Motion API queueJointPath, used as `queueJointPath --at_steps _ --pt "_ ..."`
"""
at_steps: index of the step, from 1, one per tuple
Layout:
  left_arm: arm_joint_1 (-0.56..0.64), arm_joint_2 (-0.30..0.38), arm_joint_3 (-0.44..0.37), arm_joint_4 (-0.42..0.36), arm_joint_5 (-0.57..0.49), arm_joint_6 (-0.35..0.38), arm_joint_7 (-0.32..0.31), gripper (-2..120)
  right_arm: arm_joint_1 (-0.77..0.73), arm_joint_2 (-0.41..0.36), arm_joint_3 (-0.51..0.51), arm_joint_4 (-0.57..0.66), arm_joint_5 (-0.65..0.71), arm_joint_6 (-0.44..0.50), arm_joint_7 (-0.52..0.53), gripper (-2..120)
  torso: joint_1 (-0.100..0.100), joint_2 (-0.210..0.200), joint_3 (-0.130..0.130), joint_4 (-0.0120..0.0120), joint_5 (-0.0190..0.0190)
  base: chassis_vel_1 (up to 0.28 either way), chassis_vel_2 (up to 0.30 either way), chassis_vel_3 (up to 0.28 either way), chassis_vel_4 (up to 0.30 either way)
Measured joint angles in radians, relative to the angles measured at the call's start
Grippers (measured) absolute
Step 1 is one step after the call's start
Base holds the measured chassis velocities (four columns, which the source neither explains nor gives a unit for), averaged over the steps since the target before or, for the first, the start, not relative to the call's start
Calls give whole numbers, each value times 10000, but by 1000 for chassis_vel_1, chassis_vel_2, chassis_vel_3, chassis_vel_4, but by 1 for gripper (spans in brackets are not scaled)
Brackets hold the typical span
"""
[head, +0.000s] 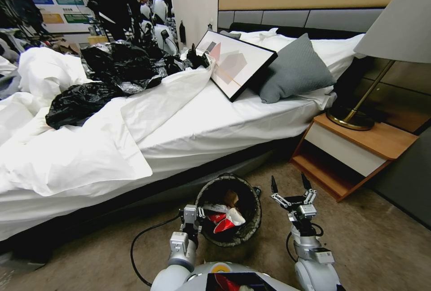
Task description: Pick up the trash bin, then pick up the garbage from the floor and place it into the trash bin.
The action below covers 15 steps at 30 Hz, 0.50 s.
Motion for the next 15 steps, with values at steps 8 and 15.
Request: queueJointPath --at_steps 8,15 --pt "-7 40 -118 -90 104 -119 12 0 948 -523 -100 225 770 -1587 164 100 0 0 0 4 -2 0 0 0 0" --pt "40 10 -248 -156 259 -196 7 0 1909 -781 -424 91 1186 -2999 279 100 0 0 0 3 1 0 0 0 0"
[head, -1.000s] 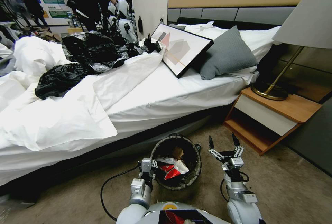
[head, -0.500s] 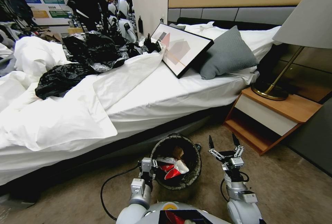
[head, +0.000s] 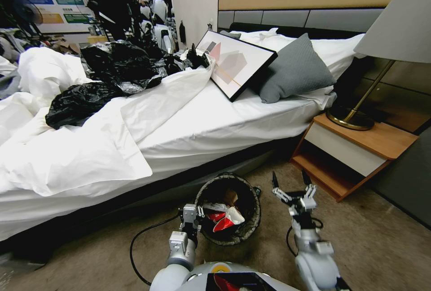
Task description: Pick up the trash bin, then pick up the garbage from the floor and place it into the trash bin.
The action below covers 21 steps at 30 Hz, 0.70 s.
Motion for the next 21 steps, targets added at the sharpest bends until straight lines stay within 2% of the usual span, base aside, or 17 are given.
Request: queueJointPath --at_steps 3,9,11,12,14,15,17,21 --pt "19 -8 -49 -13 40 -30 -8 0 486 -58 -282 -347 305 -693 102 100 0 0 0 -2 -1 0 0 0 0" --pt "33 -3 -79 -13 136 -71 -22 0 852 -98 -596 -764 860 -1466 172 100 0 0 0 -3 -1 0 0 0 0" --pt "39 -1 -104 -14 218 -109 -29 0 1043 -171 -802 -953 1321 -2110 270 100 0 -1 0 -3 -1 0 0 0 0" --pt "39 -1 -104 -14 218 -109 -29 0 1043 -171 -802 -953 1321 -2110 270 100 0 -1 0 -3 -1 0 0 0 0" --pt "58 0 -137 -22 231 -127 -29 0 1272 -276 -1052 -1197 1738 -2861 451 100 0 0 0 -3 -2 0 0 0 0" --pt "58 0 -137 -22 231 -127 -29 0 1272 -276 -1052 -1197 1738 -2861 451 100 0 0 0 -3 -2 0 0 0 0" --pt "76 -1 -186 -54 233 -164 -40 0 1592 -401 -1368 -1648 2216 -3707 650 100 0 -1 0 -2 -1 0 0 0 0" --pt "80 -6 -246 -66 231 -177 -49 0 1879 -487 -1688 -2157 2616 -4277 770 100 0 0 0 -2 -1 0 0 0 0"
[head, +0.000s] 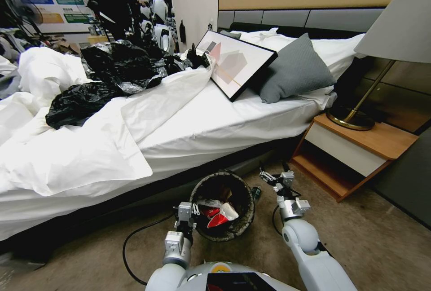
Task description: Pick up the trash bin, then pick up the garbage from the floor and place it into the trash bin.
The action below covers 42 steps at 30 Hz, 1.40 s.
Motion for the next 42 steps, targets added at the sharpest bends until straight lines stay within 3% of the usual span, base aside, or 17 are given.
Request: queueJointPath --at_steps 2,11,13,20,28,42 --pt "8 6 -55 -18 -15 -1 -12 0 302 -33 -348 -597 456 -432 190 100 0 0 0 0 0 0 0 0 0" --pt "18 -19 -99 -22 -57 0 -33 0 1133 46 -1069 -2382 759 -813 507 100 0 0 -1 0 1 0 0 0 0" --pt "21 -50 -101 -2 -57 4 -39 0 1289 29 -1167 -2563 1048 -1524 506 100 0 0 -1 -3 0 0 0 0 0" --pt "40 -113 -68 75 -10 5 -41 0 2024 311 -1379 -3404 1223 -2513 702 100 0 0 -1 1 1 0 0 0 0" --pt "42 -118 -85 71 4 5 -43 0 2528 595 -1433 -4434 912 -2566 703 100 0 0 -1 0 0 0 0 0 0" --pt "136 -110 -77 51 13 -3 -41 0 3082 836 -1321 -5990 396 -1710 376 100 0 0 0 -1 0 0 0 0 0"
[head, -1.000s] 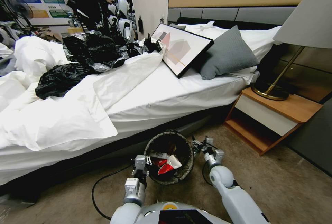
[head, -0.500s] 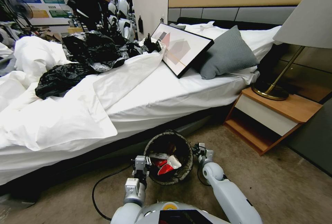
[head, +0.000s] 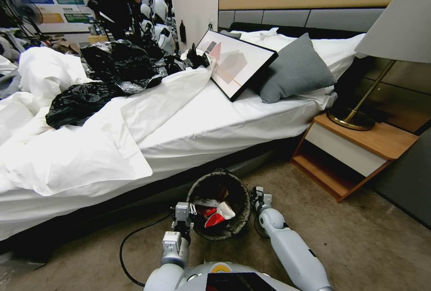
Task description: Pick up the trash bin, then pick up the garbage from the floor and place it into the trash bin.
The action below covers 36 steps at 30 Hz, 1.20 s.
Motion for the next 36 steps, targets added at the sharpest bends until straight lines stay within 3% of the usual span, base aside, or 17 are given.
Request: queueJointPath --at_steps 9,13,14,16,19,23,29,36 --pt "72 -27 6 -50 20 -7 2 0 360 128 114 -1080 -234 344 -185 93 0 0 -1 0 0 0 0 0 0" --pt "75 -21 -17 -61 24 -9 0 0 376 152 154 -1305 -285 419 -261 82 0 0 -1 1 1 0 0 0 0" --pt "77 -29 -12 -66 35 -10 1 0 379 181 222 -1548 -395 553 -407 72 0 0 0 -1 1 0 0 0 0" --pt "78 -35 -7 -66 40 -11 0 0 378 183 237 -1588 -421 587 -450 68 0 0 0 0 1 0 0 0 0" --pt "80 -42 14 -65 61 -13 3 0 350 184 337 -1754 -510 753 -646 52 0 0 0 1 0 0 0 0 0" --pt "63 -35 23 -43 61 -15 4 0 301 174 382 -1767 -553 819 -703 39 0 0 -1 1 0 0 0 0 0" --pt "51 -35 68 -5 64 -16 8 0 251 154 422 -1732 -636 866 -754 27 0 0 -1 1 0 0 0 0 0" --pt "47 -19 80 19 70 -19 14 0 222 107 548 -1676 -798 983 -776 26 0 0 0 0 1 0 0 0 0"
